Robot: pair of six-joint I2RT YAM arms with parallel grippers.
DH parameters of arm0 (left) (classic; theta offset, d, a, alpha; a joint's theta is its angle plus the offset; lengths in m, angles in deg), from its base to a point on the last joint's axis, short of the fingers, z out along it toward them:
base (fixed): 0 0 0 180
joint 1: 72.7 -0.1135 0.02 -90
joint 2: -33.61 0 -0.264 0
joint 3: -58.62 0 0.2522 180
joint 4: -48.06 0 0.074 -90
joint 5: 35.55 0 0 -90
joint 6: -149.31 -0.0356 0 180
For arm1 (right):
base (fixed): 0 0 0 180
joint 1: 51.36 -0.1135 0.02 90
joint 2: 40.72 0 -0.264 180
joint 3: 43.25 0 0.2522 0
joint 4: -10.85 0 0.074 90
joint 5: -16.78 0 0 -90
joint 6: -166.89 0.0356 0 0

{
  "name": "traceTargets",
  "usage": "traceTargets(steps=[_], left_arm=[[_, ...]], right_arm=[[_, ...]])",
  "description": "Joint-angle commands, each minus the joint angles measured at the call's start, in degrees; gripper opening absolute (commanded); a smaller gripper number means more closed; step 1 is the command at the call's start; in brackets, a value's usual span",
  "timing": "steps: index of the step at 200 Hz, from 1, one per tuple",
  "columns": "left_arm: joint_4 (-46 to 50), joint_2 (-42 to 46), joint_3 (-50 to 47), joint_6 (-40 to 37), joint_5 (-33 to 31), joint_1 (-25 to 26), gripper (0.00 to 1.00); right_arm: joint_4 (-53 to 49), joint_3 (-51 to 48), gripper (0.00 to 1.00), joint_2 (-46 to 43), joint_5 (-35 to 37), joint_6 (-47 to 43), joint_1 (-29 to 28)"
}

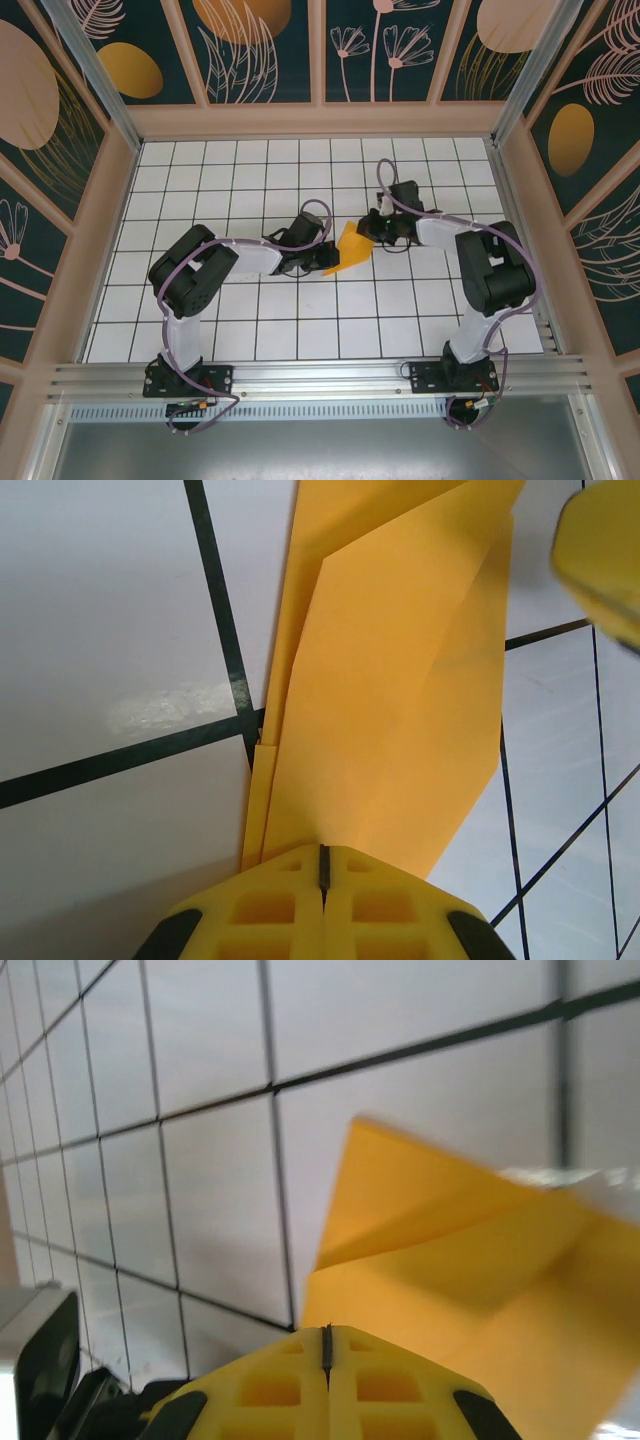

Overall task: Fold a paper plane with a square sheet of paper (pick it up from the middle)
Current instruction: Fourth fold the wing at the center of the table.

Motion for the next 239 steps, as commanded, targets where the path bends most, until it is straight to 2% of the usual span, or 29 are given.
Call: traceTargets(steps=[1, 51, 122, 148, 178, 200, 239], left_arm=[[11.46, -4.25, -3.26, -0.93, -3.63, 0.05, 0.0], [11.99, -4.19, -3.4, -0.57, -4.07, 0.09, 0.0], [11.13, -4.49, -4.7, 0.08, -3.63, 0.1, 0.0], [10.67, -4.47, -5.04, 0.43, -3.37, 0.0, 0.0], [10.98, -4.41, -4.69, 0.12, -3.54, 0.06, 0.0], [11.19, -4.33, -4.33, 0.12, -3.52, -0.01, 0.0], [11.37, -4.1, -3.51, -0.03, -3.54, 0.03, 0.0]], right_arm=[[1.14, -1.39, 0.01, 1.05, -1.44, -0.88, -3.08], [-1.09, 0.5, 0.01, 6.28, -2.42, -3.91, -1.95], [0.21, 4.3, 0.01, 11.18, 3.06, -1.67, 8.91], [-0.36, 6.78, 0.01, 12.51, 4.1, -1.84, 11.19], [-1.77, 9.34, 0.01, 11.42, 5.03, -2.21, 11.78], [-1.28, 8.76, 0.01, 7.83, 3.09, -0.46, 11.37], [-0.77, 4.17, 0.04, 1.09, 2.38, 2.1, 6.85]])
